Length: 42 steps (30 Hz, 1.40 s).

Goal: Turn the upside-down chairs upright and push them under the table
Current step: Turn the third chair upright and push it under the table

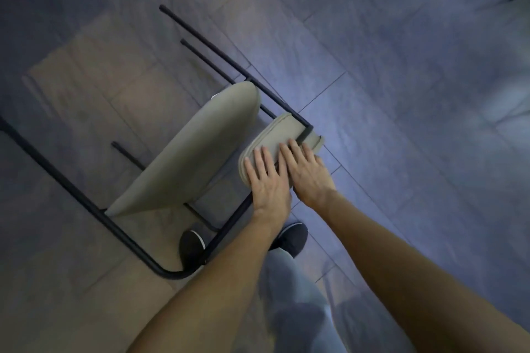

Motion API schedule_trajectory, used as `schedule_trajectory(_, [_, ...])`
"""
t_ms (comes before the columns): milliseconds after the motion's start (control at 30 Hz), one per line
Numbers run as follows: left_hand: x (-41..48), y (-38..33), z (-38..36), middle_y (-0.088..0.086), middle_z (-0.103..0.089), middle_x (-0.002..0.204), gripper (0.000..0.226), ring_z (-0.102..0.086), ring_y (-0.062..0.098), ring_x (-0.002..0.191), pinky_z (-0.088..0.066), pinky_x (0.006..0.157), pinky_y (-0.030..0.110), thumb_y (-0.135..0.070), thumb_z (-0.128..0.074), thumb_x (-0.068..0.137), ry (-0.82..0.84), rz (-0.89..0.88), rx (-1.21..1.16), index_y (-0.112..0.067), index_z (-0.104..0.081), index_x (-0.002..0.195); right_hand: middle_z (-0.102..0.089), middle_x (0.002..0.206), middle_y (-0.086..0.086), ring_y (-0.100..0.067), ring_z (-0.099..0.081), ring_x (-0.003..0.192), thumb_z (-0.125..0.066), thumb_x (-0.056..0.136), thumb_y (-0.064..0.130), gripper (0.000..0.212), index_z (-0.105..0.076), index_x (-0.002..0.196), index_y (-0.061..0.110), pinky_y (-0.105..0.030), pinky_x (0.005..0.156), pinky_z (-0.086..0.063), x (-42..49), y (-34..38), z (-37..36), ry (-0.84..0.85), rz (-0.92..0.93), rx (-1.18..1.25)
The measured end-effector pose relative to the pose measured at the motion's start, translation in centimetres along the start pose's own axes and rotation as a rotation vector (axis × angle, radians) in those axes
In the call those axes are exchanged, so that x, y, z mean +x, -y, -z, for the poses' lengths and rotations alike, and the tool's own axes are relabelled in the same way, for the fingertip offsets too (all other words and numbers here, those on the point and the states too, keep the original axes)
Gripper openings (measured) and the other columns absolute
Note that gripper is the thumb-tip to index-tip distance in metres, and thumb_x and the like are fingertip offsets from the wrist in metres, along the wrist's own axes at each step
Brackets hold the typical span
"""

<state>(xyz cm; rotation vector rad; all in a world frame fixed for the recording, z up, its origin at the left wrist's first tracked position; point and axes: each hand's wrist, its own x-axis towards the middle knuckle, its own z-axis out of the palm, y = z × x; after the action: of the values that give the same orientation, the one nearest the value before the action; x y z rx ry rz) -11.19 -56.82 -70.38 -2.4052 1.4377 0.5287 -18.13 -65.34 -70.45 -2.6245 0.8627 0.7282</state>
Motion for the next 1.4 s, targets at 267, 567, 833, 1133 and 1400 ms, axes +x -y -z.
schedule_trajectory(267, [2.3,-1.4,-0.2,0.026,-0.027,0.157,0.085,-0.013,0.048,0.147,-0.017,0.109,0.072,-0.028,-0.072,0.084,-0.051,0.056,-0.041,-0.01,-0.025,0.153,-0.013,0.161,-0.018,-0.045,-0.012,0.148,-0.06,0.093,0.012,0.074,-0.018,0.153,0.01,-0.059,0.112,-0.031,3.1,-1.8,-0.9,-0.006,-0.015,0.004])
schedule_trajectory(567, [4.3,1.5,1.6,0.016,-0.046,0.148,0.084,-0.028,0.046,0.143,-0.019,0.107,0.073,-0.028,-0.084,0.072,-0.012,-0.006,-0.045,-0.008,-0.041,0.142,-0.033,0.142,-0.02,-0.042,-0.057,0.099,-0.069,0.075,0.019,0.072,-0.03,0.136,0.013,-0.053,0.075,-0.053,5.3,-1.3,2.4,0.077,0.035,-0.04])
schedule_trajectory(833, [3.4,9.2,8.9,0.005,-0.037,0.151,0.091,-0.018,0.036,0.148,-0.013,0.114,0.066,-0.025,-0.075,0.079,0.073,-0.12,-0.114,-0.011,-0.02,0.151,-0.047,0.131,-0.018,-0.031,-0.068,0.096,-0.058,0.09,0.026,0.052,-0.034,0.134,0.01,-0.035,0.058,-0.038,5.0,4.1,11.0,0.028,0.09,-0.12])
schedule_trajectory(1133, [8.6,21.4,20.7,0.004,-0.061,0.111,0.053,-0.057,0.032,0.106,-0.045,0.09,0.054,-0.029,-0.071,0.064,0.031,-0.296,-0.22,-0.016,-0.049,0.111,-0.059,0.125,-0.007,-0.023,-0.061,0.114,-0.06,0.087,0.027,0.049,-0.043,0.128,0.009,-0.032,0.085,-0.047,10.3,10.4,25.0,-0.01,0.162,-0.245])
schedule_trajectory(1400, [13.5,29.6,27.5,-0.004,-0.066,0.092,0.061,-0.065,0.023,0.081,-0.055,0.069,0.039,-0.046,-0.07,0.043,0.087,-0.324,-0.297,-0.028,-0.057,0.1,-0.061,0.125,-0.007,-0.027,-0.063,0.112,-0.059,0.085,0.027,0.05,-0.046,0.13,0.009,-0.035,0.086,-0.048,15.0,14.8,33.5,-0.03,0.153,-0.187])
